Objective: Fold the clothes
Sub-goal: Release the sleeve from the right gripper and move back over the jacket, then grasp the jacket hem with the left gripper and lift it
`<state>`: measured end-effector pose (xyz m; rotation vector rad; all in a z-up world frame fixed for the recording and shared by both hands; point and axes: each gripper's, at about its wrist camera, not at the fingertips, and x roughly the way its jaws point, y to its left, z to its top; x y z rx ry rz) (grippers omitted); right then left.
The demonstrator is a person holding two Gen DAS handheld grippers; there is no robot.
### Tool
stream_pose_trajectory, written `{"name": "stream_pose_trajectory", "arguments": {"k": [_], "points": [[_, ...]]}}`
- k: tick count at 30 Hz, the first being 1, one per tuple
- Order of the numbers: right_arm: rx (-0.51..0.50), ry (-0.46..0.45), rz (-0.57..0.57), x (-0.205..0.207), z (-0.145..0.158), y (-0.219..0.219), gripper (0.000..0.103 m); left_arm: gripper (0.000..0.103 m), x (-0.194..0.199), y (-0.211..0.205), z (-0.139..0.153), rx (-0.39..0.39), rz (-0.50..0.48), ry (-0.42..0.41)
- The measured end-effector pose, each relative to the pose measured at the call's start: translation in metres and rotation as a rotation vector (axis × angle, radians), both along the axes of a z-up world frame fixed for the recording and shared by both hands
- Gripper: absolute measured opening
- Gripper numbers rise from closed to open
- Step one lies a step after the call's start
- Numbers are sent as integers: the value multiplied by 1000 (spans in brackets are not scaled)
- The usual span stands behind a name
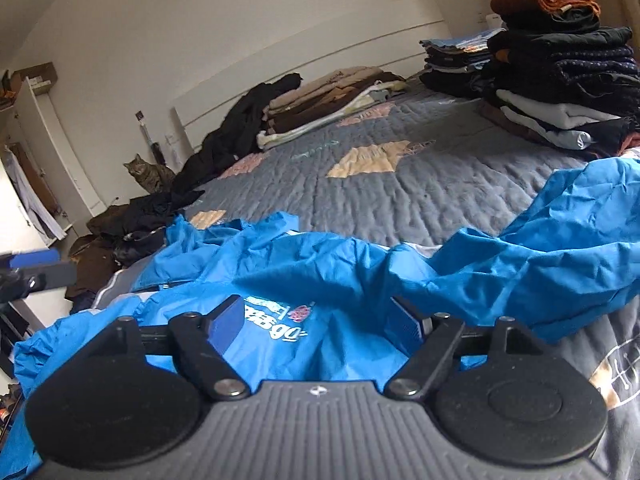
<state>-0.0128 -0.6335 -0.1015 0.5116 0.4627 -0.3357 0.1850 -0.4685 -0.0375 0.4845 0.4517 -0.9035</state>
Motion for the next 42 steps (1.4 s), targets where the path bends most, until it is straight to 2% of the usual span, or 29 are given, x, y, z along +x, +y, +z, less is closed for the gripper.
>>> {"name": "stream_pose_trajectory", "arguments": {"k": [3, 5, 9, 13, 17, 20, 22, 24, 25, 27, 29, 30, 31, 32, 37, 39, 42], "points": [[-8, 6, 47, 11, -2, -3, 79, 103, 31, -49, -20, 78, -14, -41], [-1, -9, 97, 16, -4, -5, 79, 103, 50, -73, -35, 98, -28, -29], [27, -46, 125, 21, -4, -9, 79, 102, 85, -108, -70, 146, -11, 7], [8, -121, 147, 14, 3, -12, 79, 102, 112, -134, -102, 211, 8, 31], [-58, -170, 176, 4, 9, -7, 79, 102, 140, -158, -123, 290, 45, 30], [-73, -167, 192, 5, 6, -4, 79, 103, 162, -167, -138, 331, 87, 62], [-71, -149, 203, 8, 1, -4, 80, 103, 170, -172, -154, 389, 74, 107], [-77, -124, 210, 11, -4, -3, 80, 103, 172, -175, -169, 438, 50, 113], [-82, -112, 213, 12, -6, -3, 80, 103, 171, -175, -172, 439, 44, 107], [-90, -90, 218, 14, -10, -3, 80, 92, 173, -173, -173, 405, 46, 133], [-86, -87, 215, 12, -12, -5, 80, 64, 176, -169, -169, 357, 54, 187], [-81, -89, 211, 11, -12, -7, 80, 58, 176, -168, -167, 337, 56, 197], [-75, -94, 206, 9, -13, -8, 80, 45, 175, -167, -164, 319, 60, 201], [-67, -99, 202, 7, -12, -10, 80, 38, 174, -166, -162, 301, 64, 204], [-47, -127, 179, -1, -11, -16, 80, 25, 166, -162, -140, 172, 60, 158], [-43, -136, 166, -4, -11, -18, 80, 22, 165, -163, -127, 97, 70, 130], [-34, -149, 148, -6, -10, -20, 80, 20, 167, -177, -107, 28, 96, 68]]}}
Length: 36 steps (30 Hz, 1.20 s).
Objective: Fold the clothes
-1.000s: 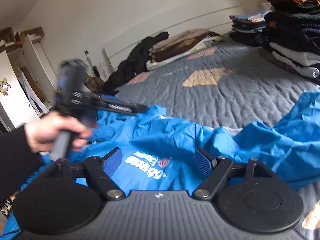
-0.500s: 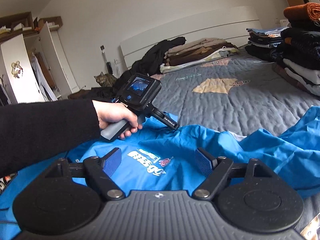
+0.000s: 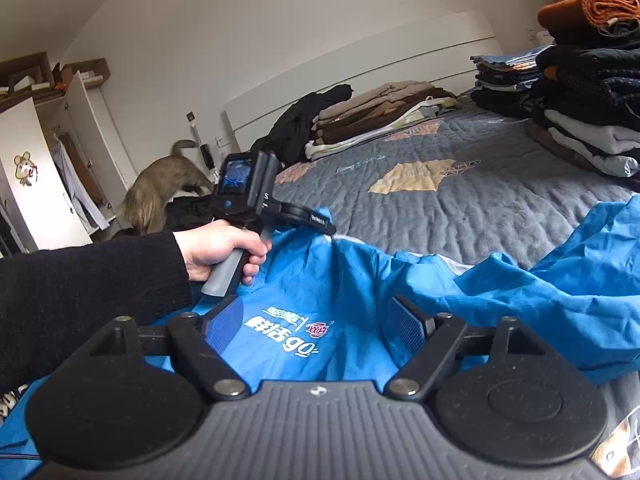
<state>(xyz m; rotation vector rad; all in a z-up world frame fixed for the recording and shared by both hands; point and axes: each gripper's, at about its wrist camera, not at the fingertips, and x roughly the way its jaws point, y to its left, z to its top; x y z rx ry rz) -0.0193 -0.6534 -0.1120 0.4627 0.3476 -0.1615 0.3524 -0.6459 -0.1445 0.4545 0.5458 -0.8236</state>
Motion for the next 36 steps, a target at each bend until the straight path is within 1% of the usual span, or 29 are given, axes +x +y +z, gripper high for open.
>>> {"name": "stream_pose_trajectory", "arguments": {"k": [3, 9, 10, 11, 12, 13, 14, 15, 17, 19, 22, 23, 25, 28, 33, 36], "points": [[3, -8, -16, -3, 0, -2, 80, 18, 7, -17, 24, -99, 47, -41], [-25, -3, -49, -8, -4, -11, 80, 13, 20, -73, 77, -184, 61, -197], [-33, 2, -55, -8, -5, -13, 80, 13, 24, -80, 83, -207, 76, -203], [-35, 5, -61, -8, -6, -15, 80, 13, 31, -85, 87, -224, 94, -184], [-29, 7, -67, -8, -7, -18, 80, 13, 37, -92, 85, -216, 121, -160], [-23, 8, -72, -7, -8, -20, 80, 16, 40, -97, 80, -192, 135, -142], [-16, 10, -78, -7, -9, -22, 80, 24, 43, -99, 73, -166, 137, -128], [-10, 11, -83, -7, -10, -25, 80, 28, 45, -101, 67, -140, 139, -114], [-1, 15, -90, -6, -11, -28, 80, 61, 40, -97, 59, -102, 139, -126], [-11, 16, -79, -5, -10, -28, 80, 76, 27, -84, 61, -101, 109, -159], [-1, 6, -67, -4, -8, -27, 80, 76, 3, -47, 78, -152, 94, -175], [7, 1, -65, -4, -7, -27, 80, 82, -5, -34, 85, -172, 91, -178], [22, -10, -61, -3, -5, -26, 80, 87, -23, -7, 97, -207, 84, -179], [30, -30, -48, -3, 1, -20, 80, 88, -54, 37, 112, -239, 78, -163], [21, -58, -15, 0, 15, -4, 80, 89, -105, 115, 118, -195, 104, -116], [23, -66, 17, 3, 22, 6, 80, 89, -132, 164, 119, -201, 148, -82]]}}
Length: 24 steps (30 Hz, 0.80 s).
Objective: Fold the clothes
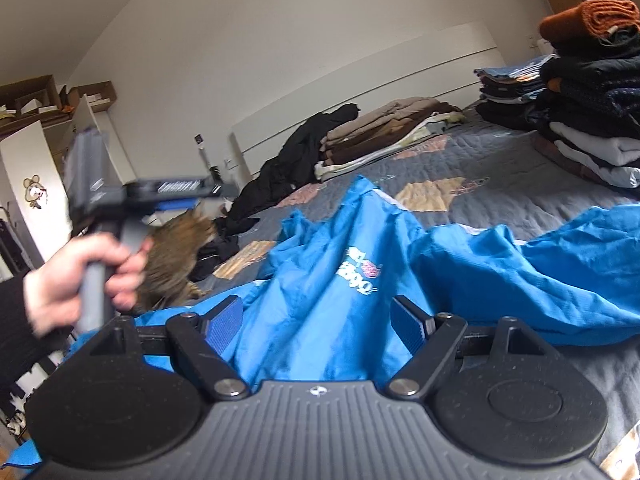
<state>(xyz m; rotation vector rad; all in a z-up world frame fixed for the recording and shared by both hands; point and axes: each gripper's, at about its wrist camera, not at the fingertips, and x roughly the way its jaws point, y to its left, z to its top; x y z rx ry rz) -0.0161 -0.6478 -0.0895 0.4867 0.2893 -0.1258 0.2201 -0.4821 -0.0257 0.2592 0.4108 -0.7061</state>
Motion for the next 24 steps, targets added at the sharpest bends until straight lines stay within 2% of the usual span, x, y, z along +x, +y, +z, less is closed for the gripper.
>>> {"name": "stream_pose_trajectory", "arguments": {"k": [4, 8, 13, 17, 24], "points": [[29, 0, 47, 9, 6, 16, 80, 89, -32, 59, 4, -33, 81, 13], [45, -15, 128, 21, 14, 44, 81, 89, -58, 105, 5, -40, 173, -19], [-26, 0, 188, 34, 25, 87, 82, 89, -83, 148, 4, -45, 284, -48], [-69, 8, 200, 41, 32, 116, 82, 90, -96, 173, 0, -98, 373, -50], [-121, 10, 209, 53, 40, 149, 82, 90, -90, 180, -7, -70, 352, -17]]}}
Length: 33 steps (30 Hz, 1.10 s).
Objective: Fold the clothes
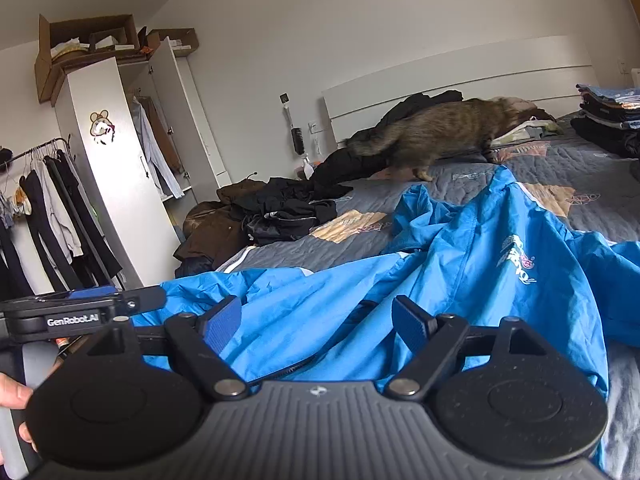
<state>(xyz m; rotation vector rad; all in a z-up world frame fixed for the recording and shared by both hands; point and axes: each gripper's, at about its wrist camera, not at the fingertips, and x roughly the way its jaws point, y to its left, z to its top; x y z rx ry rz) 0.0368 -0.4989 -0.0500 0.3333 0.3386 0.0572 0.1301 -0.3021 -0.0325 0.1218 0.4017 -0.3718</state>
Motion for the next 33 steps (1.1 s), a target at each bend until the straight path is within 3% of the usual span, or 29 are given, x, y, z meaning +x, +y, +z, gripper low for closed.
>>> {"name": "stream_pose_trajectory", "arguments": {"k": [9, 19, 25, 30, 33], "points": [[-28, 21, 19, 10, -2, 20, 82, 91, -13, 8, -15, 62, -53, -10], [-75, 31, 44, 13, -9, 43, 82, 95, 6, 58, -27, 48, -32, 36], [-81, 33, 37, 17, -14, 45, 82, 95, 29, 92, -32, 31, 28, 70], [-81, 67, 31, 22, -27, 41, 82, 99, 53, 122, -22, 79, 75, 52], [-58, 80, 21, 27, -31, 35, 82, 102, 75, 145, -18, 151, 117, 17]]}}
